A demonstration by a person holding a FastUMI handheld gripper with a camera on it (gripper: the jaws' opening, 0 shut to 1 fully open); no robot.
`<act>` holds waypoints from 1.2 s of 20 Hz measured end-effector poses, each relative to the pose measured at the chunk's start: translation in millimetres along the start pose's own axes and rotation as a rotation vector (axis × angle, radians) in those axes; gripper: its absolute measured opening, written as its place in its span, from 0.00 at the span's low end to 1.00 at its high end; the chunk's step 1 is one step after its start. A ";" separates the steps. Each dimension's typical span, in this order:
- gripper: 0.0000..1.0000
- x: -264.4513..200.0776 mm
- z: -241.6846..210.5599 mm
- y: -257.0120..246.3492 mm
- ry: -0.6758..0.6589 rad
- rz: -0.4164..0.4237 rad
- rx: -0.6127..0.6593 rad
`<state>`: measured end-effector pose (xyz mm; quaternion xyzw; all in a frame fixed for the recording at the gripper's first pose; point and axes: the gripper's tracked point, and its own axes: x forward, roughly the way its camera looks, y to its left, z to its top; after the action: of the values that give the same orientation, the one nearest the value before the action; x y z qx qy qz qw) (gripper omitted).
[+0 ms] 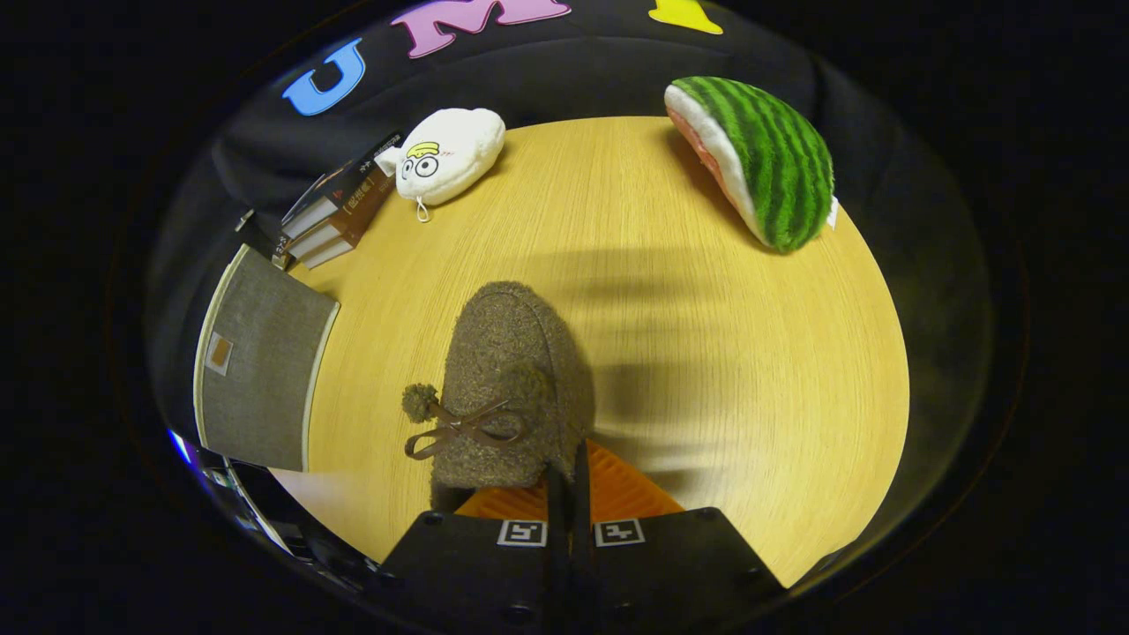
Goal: Open the storage box then place both shoes into the box .Put the left shoe in first, then the right shoe, with the right side of both shoes facing outward in a uniform manner.
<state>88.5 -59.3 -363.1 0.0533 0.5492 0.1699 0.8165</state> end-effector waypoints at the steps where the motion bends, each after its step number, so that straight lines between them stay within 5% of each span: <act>1: 0.05 -4.5 1.7 2.8 -0.009 0.002 0.006; 10: 0.05 -71.1 12.7 51.3 -0.084 0.030 0.166; 24: 0.05 -147.6 60.7 236.2 -0.252 0.194 0.286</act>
<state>42.3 118.3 -145.1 0.2419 0.4536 0.1600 0.8427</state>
